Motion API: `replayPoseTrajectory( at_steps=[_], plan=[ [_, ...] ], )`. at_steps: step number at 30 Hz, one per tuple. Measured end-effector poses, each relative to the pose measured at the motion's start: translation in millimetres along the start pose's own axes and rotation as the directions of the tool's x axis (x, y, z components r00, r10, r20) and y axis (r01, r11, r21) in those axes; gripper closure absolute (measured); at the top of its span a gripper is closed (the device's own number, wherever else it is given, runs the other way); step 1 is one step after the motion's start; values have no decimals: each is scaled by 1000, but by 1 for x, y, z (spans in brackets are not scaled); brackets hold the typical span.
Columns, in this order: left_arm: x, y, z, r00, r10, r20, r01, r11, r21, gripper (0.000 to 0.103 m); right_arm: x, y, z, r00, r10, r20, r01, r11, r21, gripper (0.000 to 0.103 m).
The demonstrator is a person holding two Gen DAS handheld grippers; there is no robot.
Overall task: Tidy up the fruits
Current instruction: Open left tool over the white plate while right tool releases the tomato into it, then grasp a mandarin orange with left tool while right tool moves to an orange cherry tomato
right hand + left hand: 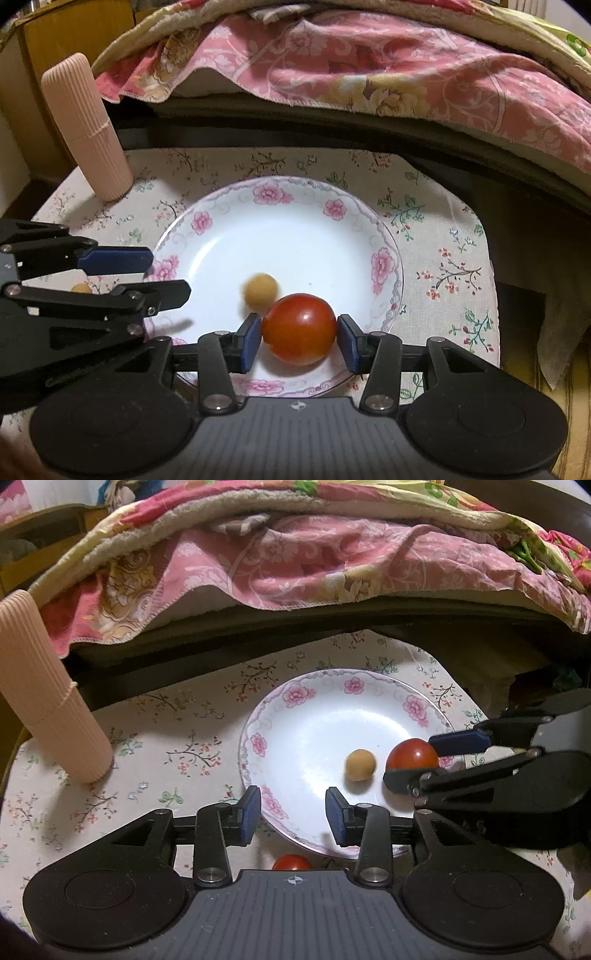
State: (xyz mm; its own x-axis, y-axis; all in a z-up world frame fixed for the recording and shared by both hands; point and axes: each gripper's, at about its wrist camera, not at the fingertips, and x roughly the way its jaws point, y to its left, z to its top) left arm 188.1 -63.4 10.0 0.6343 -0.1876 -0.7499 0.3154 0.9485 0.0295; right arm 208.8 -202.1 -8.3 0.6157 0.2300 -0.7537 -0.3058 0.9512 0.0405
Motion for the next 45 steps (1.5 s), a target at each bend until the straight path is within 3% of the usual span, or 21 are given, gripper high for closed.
replayPoseTrajectory(
  at_steps=[12, 23, 36, 39, 45],
  plan=[
    [-41, 2, -10, 1000, 19, 25, -18, 1000, -9, 51, -28, -5, 9, 997, -6, 75, 3, 999, 45, 55],
    [-87, -3, -36, 999, -17, 50, 18, 999, -34, 45, -73, -8, -2, 990, 17, 138, -31, 995, 98, 55],
    [-89, -2, -85, 997, -51, -51, 50, 999, -15, 43, -92, 49, -61, 994, 105, 38, -106, 994, 28, 55],
    [-85, -1, -89, 996, -55, -67, 55, 998, -12, 43, -86, 60, -66, 995, 99, 25, -98, 995, -35, 55],
    [-76, 3, -92, 993, -66, -96, 65, 998, -21, 42, -61, 60, -64, 993, 120, -24, -121, 992, -47, 55]
  ],
)
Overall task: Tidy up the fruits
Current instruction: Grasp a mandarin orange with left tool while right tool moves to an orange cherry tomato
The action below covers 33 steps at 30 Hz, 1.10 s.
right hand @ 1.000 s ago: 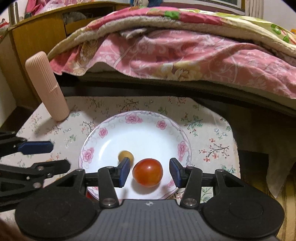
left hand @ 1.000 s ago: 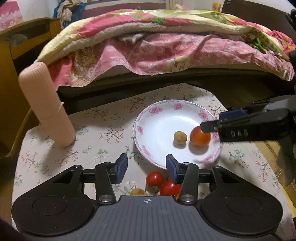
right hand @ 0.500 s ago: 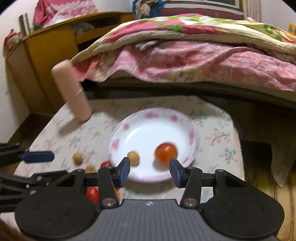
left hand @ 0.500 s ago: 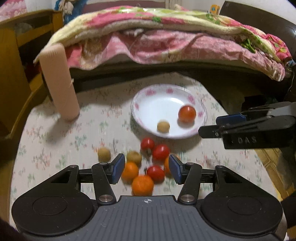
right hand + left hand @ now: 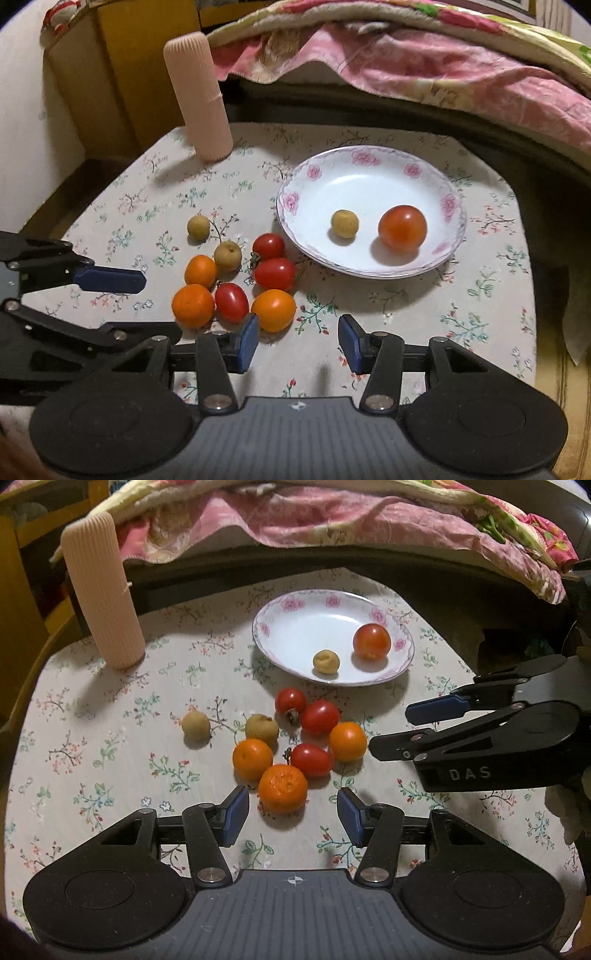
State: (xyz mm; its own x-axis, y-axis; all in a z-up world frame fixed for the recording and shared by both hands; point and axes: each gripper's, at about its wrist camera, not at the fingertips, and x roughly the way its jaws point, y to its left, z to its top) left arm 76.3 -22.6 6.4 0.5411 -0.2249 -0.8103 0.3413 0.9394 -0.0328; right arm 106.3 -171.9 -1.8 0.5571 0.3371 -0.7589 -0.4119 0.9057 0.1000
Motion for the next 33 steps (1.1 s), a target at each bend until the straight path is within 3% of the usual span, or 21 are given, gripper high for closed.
replayPoseTrajectory(
  at_steps=[14, 21, 26, 33],
  plan=[
    [21, 6, -3, 999, -22, -40, 23, 1000, 14, 39, 39, 8, 9, 997, 50, -57, -52, 998, -44, 55],
    [28, 5, -2, 998, -32, -55, 33, 999, 22, 38, 42, 8, 12, 997, 53, -47, -56, 997, -57, 55],
    [27, 7, -2, 998, -34, -43, 35, 999, 20, 38, 42, 9, 14, 994, 84, -68, -87, 995, -43, 68],
    [32, 13, 3, 999, -19, -29, 20, 1000, 12, 44, 32, 9, 11, 992, 96, -77, -100, 994, -39, 68]
  ],
)
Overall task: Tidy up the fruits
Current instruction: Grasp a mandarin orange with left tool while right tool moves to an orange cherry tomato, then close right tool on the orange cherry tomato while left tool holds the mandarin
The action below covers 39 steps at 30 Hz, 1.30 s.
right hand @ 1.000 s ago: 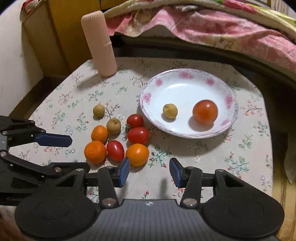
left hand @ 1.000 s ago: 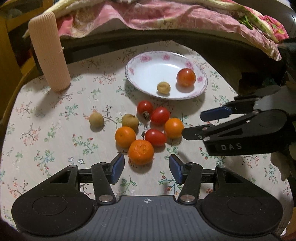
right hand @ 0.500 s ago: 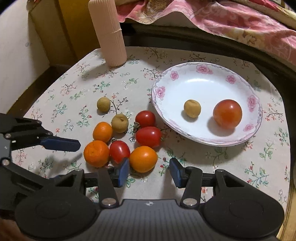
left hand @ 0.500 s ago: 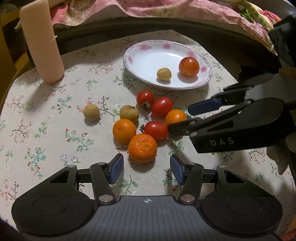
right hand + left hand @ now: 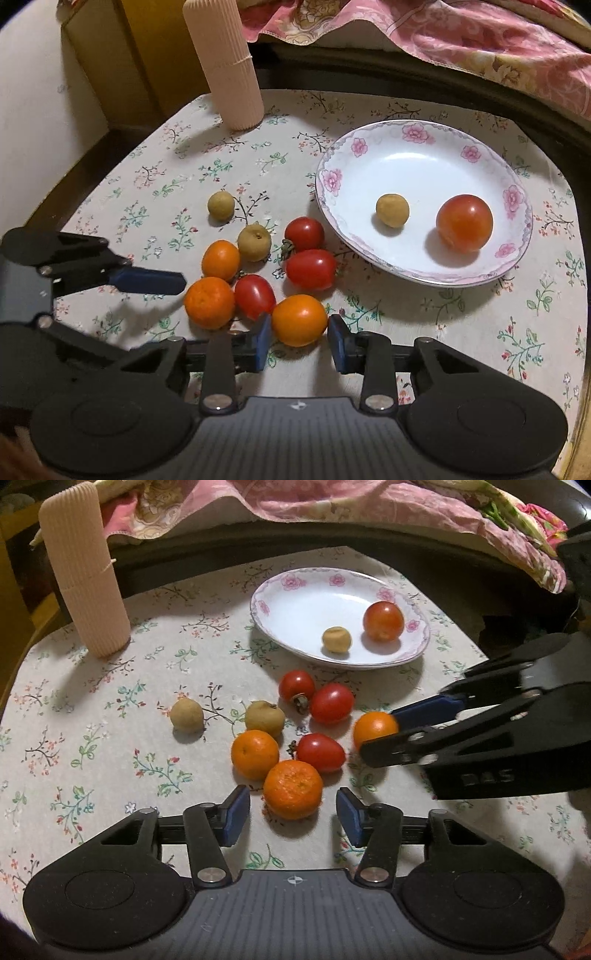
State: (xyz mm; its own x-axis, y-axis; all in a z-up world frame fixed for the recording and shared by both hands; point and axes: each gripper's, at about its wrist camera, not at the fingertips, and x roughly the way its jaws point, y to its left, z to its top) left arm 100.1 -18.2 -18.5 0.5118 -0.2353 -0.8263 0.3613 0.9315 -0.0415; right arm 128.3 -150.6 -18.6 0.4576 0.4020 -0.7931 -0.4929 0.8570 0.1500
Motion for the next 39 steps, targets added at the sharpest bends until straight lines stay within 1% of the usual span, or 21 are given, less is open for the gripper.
replayPoseTrajectory(
  at_steps=[3, 7, 9, 10, 13, 16, 20, 24, 27, 28, 29, 31, 35, 38, 39],
  plan=[
    [8, 1, 1, 1000, 8, -13, -8, 1000, -5, 47, -3, -4, -1, 1000, -4, 0, 4, 1000, 18, 68],
    [11, -2, 4, 1000, 18, 0, -18, 1000, 6, 47, 1, -8, -4, 1000, -12, -22, 13, 1000, 29, 68],
    [12, -4, 4, 1000, 24, -2, -24, 1000, 10, 51, 0, -8, -5, 1000, -14, -20, 14, 1000, 21, 68],
    [11, -5, 4, 1000, 21, -7, -21, 1000, 17, 59, -1, -8, -5, 1000, -13, -21, 14, 1000, 20, 68],
    [6, -8, 2, 1000, -6, -30, 7, 1000, 27, 60, -3, -8, -7, 1000, -11, -26, 11, 1000, 17, 68],
    [1, -13, -3, 999, 4, -41, -1, 998, 66, 60, -5, -6, -9, 999, -19, -30, 19, 1000, -4, 68],
    [-3, -9, -8, 999, -1, -47, 4, 998, 69, 59, -9, -5, -18, 999, -18, -39, 17, 999, -30, 68],
    [-3, -10, -7, 999, 0, -46, 3, 997, 78, 58, -12, 0, -23, 999, -30, -35, 27, 996, -82, 68],
    [-3, -14, -8, 999, 1, -44, 4, 994, 105, 50, -11, 1, -24, 999, -23, -45, 19, 995, -98, 67],
    [-3, -15, -8, 999, 0, -45, 5, 994, 109, 44, -9, 1, -25, 998, -16, -53, 11, 996, -93, 67],
    [-3, -15, -8, 999, 1, -46, 5, 994, 113, 41, -7, 1, -25, 998, -16, -63, 10, 995, -97, 67],
    [-2, -15, -9, 999, 5, -45, 0, 993, 117, 40, -5, 1, -28, 997, -34, -63, 27, 994, -107, 67],
    [-2, -10, -8, 999, 3, -44, 2, 995, 100, 36, -7, -2, -26, 998, -37, -51, 32, 995, -93, 66],
    [-2, -8, -7, 999, -1, -41, 5, 996, 89, 34, -7, -5, -25, 998, -41, -49, 36, 996, -84, 59],
    [-2, -8, -7, 999, -3, -41, 6, 996, 87, 34, -7, -5, -25, 998, -38, -46, 34, 996, -83, 58]
  ],
)
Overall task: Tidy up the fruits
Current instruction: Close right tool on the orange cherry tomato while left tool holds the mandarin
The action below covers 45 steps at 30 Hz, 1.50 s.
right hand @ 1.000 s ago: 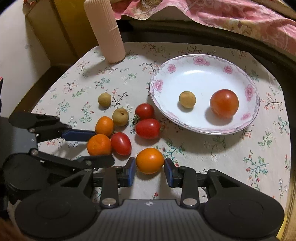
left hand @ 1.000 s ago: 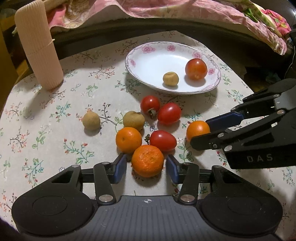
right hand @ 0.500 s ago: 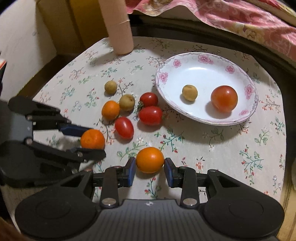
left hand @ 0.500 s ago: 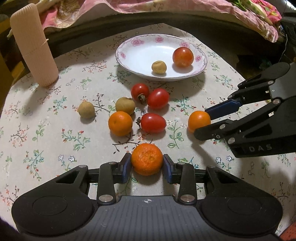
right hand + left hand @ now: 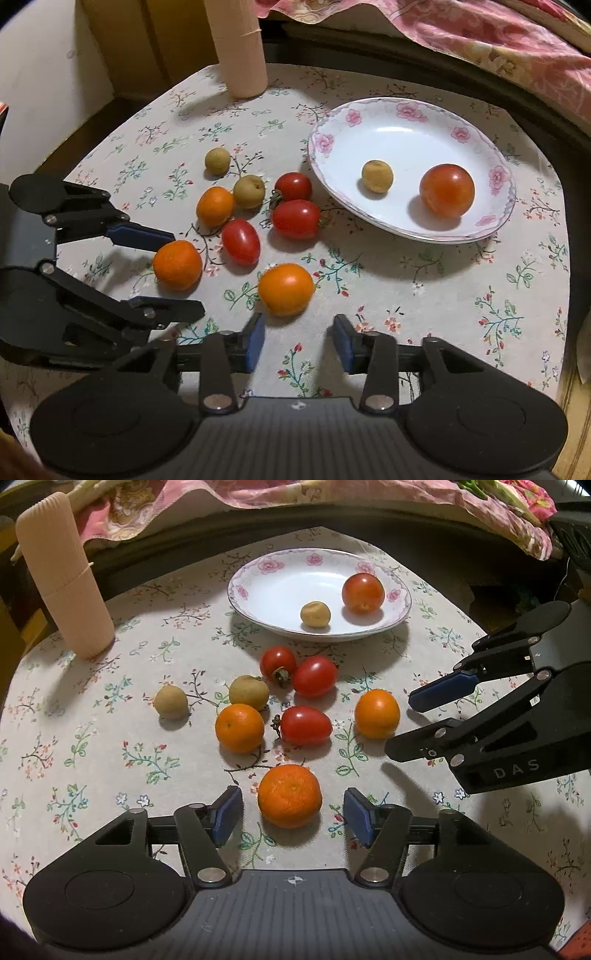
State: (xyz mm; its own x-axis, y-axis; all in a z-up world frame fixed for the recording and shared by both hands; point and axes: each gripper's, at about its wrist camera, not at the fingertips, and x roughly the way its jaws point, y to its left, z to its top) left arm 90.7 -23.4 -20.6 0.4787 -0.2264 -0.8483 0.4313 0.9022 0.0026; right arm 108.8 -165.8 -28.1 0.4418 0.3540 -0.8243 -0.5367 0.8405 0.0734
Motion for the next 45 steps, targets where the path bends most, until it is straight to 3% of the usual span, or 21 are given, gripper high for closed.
replayPoseTrajectory(
  at_steps=[6, 16, 26, 28, 45],
  plan=[
    [4, -1, 0, 1000, 0, 1, 0, 1000, 5, 33, 2, 0, 6, 999, 40, 20, -40, 999, 24, 56],
    [4, -2, 1, 1000, 6, 10, -6, 1000, 16, 35, 7, -1, 8, 999, 22, 38, -23, 999, 28, 55],
    [3, 0, 4, 1000, 9, 11, -9, 1000, 4, 59, 10, 4, 10, 1000, 2, 29, -2, 1000, 20, 63],
    [3, 0, 4, 1000, 9, 5, -9, 1000, 8, 60, 10, 2, 11, 1000, 15, 26, -15, 999, 32, 67],
    [3, -3, 4, 1000, 22, 6, -22, 998, 52, 55, 9, 4, 9, 1000, 12, 22, -12, 1000, 18, 67]
  ],
)
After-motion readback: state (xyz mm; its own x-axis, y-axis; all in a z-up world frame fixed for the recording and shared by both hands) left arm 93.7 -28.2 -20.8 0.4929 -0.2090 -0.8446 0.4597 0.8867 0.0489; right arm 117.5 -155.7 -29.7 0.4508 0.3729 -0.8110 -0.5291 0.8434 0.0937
